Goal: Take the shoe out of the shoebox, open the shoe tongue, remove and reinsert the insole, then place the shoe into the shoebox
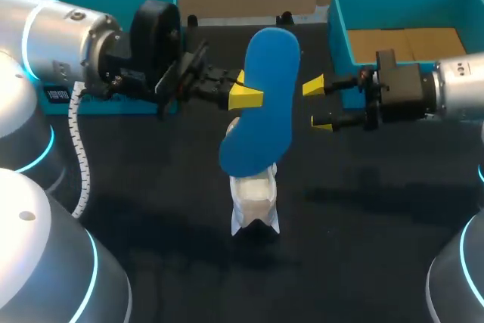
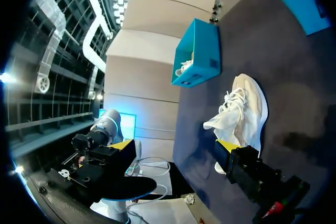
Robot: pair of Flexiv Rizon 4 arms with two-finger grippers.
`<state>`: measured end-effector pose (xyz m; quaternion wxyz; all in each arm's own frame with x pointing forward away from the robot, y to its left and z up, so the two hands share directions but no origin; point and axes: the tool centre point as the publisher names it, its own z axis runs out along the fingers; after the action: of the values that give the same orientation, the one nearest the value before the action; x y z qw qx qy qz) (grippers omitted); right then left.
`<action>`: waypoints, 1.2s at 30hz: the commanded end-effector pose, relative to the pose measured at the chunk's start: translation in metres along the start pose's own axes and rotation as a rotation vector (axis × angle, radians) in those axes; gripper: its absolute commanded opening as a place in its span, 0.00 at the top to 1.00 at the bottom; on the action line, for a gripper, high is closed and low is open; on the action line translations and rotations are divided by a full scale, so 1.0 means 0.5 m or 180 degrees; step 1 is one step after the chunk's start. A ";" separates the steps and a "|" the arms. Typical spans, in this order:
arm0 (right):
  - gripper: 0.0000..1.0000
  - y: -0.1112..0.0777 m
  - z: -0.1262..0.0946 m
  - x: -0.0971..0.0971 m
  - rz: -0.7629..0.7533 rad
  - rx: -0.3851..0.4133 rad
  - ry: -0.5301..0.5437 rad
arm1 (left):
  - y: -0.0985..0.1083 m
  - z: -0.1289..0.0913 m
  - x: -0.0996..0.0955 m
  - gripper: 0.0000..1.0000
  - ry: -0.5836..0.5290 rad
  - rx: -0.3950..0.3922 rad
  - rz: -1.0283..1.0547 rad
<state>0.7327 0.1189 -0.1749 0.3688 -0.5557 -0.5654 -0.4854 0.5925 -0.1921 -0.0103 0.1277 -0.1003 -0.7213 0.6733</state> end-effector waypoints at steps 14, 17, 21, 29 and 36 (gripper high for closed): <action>0.00 0.000 0.005 0.000 0.0001 -0.0005 -0.0006 | 0.051 -0.034 -0.057 1.00 -0.0414 -0.0043 0.0888; 0.00 0.000 0.005 0.000 0.0001 -0.0005 -0.0006 | 0.051 -0.034 -0.057 1.00 -0.0414 -0.0043 0.0888; 0.00 0.000 0.005 0.000 0.0001 -0.0005 -0.0006 | 0.051 -0.034 -0.057 1.00 -0.0414 -0.0043 0.0888; 0.00 0.000 0.005 0.000 0.0001 -0.0005 -0.0006 | 0.062 -0.035 -0.060 1.00 -0.0333 -0.0164 0.1108; 0.00 0.000 0.005 0.000 0.0001 -0.0005 -0.0006 | 0.104 -0.045 -0.081 1.00 -0.0098 -0.0267 0.2416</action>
<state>0.7332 0.1196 -0.1748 0.3687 -0.5558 -0.5656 -0.4849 0.6247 -0.1780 -0.0532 -0.0799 -0.2446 -0.7013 0.6648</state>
